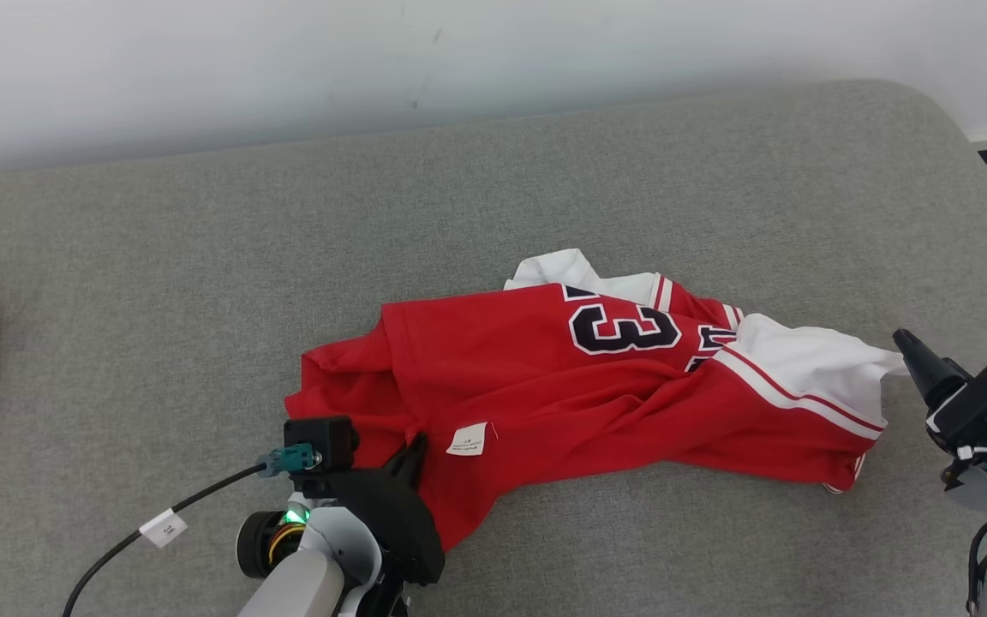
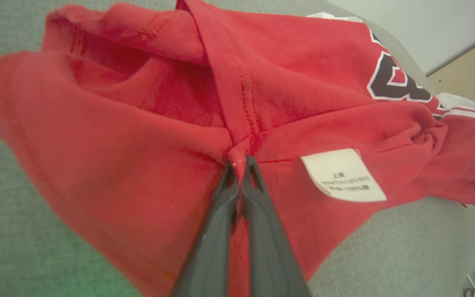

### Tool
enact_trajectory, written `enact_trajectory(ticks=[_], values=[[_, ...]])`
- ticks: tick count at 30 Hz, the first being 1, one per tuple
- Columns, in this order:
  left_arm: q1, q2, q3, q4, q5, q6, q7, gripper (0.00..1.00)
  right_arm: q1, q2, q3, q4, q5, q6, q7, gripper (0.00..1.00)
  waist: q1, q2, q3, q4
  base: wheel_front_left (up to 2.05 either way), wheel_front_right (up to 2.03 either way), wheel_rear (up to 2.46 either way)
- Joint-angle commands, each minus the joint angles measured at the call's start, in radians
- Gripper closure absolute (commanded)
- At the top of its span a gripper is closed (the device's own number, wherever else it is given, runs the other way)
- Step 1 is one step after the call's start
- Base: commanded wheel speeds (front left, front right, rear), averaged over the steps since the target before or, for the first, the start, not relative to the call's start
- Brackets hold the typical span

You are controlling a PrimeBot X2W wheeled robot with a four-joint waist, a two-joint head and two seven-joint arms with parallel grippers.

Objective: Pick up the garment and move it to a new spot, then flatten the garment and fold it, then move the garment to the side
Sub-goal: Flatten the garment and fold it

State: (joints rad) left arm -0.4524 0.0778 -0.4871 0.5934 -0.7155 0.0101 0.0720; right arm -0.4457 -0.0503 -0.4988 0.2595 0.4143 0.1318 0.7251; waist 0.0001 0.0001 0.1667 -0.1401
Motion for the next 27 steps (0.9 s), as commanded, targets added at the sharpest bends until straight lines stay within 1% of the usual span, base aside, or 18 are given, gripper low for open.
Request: enact_trajectory(ticks=[1,3,12,18,21,27], values=[[-0.008,0.005,-0.005,-0.004,0.011,0.003,0.004,1.0,-0.014,0.0,-0.006,0.012,-0.012,-0.002,0.025,0.0,-0.0001,-0.0001,0.006,0.001,0.0,0.0,0.0],[-0.008,0.006,-0.008,-0.006,0.011,0.004,0.005,1.0,-0.029,-0.001,-0.013,0.02,-0.03,-0.002,0.049,0.0,-0.0001,-0.0001,0.009,0.002,0.0,0.0,0.0],[-0.013,0.008,-0.015,-0.01,0.01,0.006,0.008,1.0,-0.058,0.0,-0.036,0.054,-0.051,-0.002,0.093,0.0,-0.0001,-0.0001,0.017,0.003,0.0,0.0,0.0],[-0.019,0.009,-0.021,-0.011,0.009,0.005,0.008,1.0,-0.08,0.0,-0.026,0.103,-0.015,-0.002,0.11,0.0,-0.0001,-0.0001,0.022,0.003,0.0,0.0,0.0],[-0.015,0.008,-0.024,-0.01,0.007,0.005,0.006,1.0,-0.083,0.0,-0.023,0.117,0.032,-0.002,0.117,0.0,-0.0001,-0.0001,0.016,0.006,0.0,0.0,0.0],[0.004,0.011,-0.025,-0.006,-0.002,0.007,0.001,1.0,-0.036,0.0,-0.038,0.073,0.115,-0.002,0.103,0.0,-0.0001,-0.0001,-0.002,-0.002,0.0,0.0,0.0]])
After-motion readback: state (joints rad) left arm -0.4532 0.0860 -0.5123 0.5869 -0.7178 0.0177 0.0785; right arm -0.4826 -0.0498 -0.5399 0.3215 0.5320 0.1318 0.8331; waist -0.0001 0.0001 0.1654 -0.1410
